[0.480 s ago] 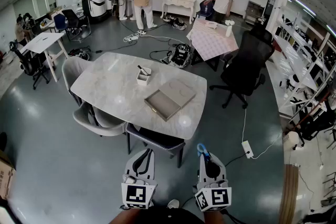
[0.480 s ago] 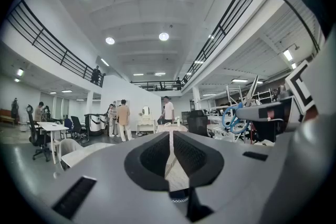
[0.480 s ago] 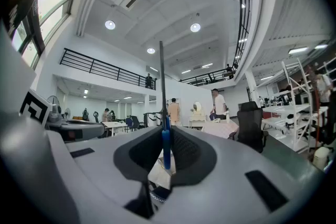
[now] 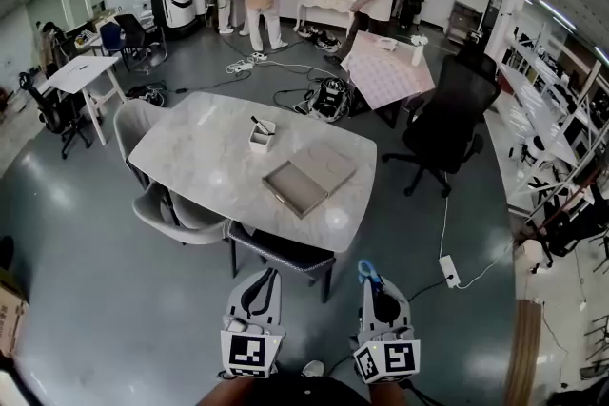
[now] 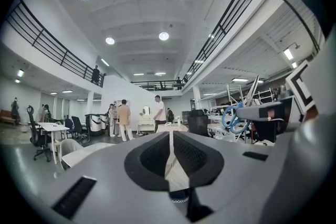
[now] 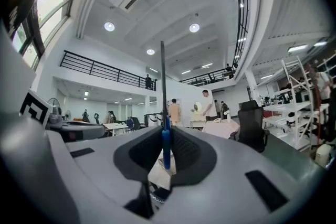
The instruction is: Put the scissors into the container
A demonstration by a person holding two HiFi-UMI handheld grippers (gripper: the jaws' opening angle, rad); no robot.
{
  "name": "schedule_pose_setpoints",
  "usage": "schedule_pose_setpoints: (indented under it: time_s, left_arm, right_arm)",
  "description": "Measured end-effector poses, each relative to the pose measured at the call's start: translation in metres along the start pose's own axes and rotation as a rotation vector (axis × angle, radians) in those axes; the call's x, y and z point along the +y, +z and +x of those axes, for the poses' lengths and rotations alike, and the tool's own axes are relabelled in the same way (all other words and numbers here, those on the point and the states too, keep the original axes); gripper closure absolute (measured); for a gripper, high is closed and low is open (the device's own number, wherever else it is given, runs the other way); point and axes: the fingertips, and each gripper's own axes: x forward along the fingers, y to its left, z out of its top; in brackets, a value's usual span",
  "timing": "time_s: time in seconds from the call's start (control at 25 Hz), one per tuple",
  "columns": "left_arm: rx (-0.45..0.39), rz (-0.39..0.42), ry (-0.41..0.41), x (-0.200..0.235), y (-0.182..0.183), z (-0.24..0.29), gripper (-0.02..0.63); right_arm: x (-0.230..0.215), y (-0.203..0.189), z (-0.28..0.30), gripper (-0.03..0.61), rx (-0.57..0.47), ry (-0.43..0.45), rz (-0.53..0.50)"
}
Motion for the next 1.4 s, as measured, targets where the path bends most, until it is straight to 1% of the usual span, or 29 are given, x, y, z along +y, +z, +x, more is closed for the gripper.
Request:
schedule_pose_setpoints:
  time_s: [0.24,0.36,0.44,0.72,0.88,1.0,1.2,1.4]
  left_arm:
    - [0.005,0.011,0.034,-0.004,0.004,0.0,0.583]
    - [0.009,-0.008,0.056,-0.009,0.001,-0.001,0.583]
    - [0.008,-0.018,0.063,-0.012,0.0,0.0,0.583]
    - [0.013,-0.014,0.071,-0.008,-0.003,0.019,0.583]
    - [0.01,-0.008,0.066,0.001,-0.005,0.04,0.583]
    - [0.01,-0.015,0.067,0.015,-0.011,0.06,0.583]
    - [0.046,-0.025,0.063,0.04,-0.019,0.097,0.583]
    - [0.052,-0.03,0.059,0.062,-0.027,0.133,0.583]
  right_arm:
    - [-0.013,-0.003,0.0,0.538,0.005,0.02,0.019]
    - [-0.02,-0.006,-0.001,0.538,0.015,0.038,0.018]
    - [-0.023,-0.007,0.0,0.538,0.015,0.048,0.016]
    - [-0.032,-0.01,0.018,0.538,0.022,0.064,0.019]
    - [-0.037,-0.013,0.039,0.538,0.021,0.057,0.014]
    - [-0.039,-0.019,0.062,0.538,0.03,0.051,0.018]
    - [-0.042,-0.027,0.104,0.538,0.046,0.049,0.021]
    - [-0.046,-0.036,0.147,0.538,0.065,0.048,0.026]
